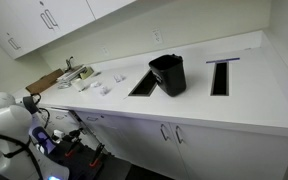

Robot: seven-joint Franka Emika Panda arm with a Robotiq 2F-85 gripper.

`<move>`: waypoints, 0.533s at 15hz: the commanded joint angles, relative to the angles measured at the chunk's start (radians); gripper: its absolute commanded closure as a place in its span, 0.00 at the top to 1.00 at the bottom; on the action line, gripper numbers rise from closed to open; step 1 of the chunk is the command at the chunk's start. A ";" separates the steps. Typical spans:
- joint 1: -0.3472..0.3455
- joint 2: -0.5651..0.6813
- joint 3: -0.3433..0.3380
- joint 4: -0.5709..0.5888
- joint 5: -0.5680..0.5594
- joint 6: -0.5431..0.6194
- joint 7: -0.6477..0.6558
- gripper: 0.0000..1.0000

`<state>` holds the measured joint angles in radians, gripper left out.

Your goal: Open the third cabinet door from the left

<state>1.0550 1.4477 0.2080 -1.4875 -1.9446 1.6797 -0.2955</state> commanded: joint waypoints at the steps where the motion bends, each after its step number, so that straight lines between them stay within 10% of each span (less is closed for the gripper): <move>1: 0.055 0.029 0.044 0.096 0.023 0.026 -0.138 0.02; 8: 0.147 0.019 0.077 0.211 0.290 -0.013 -0.299 0.02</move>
<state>1.1201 1.4664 0.2910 -1.3840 -1.7109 1.6280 -0.4164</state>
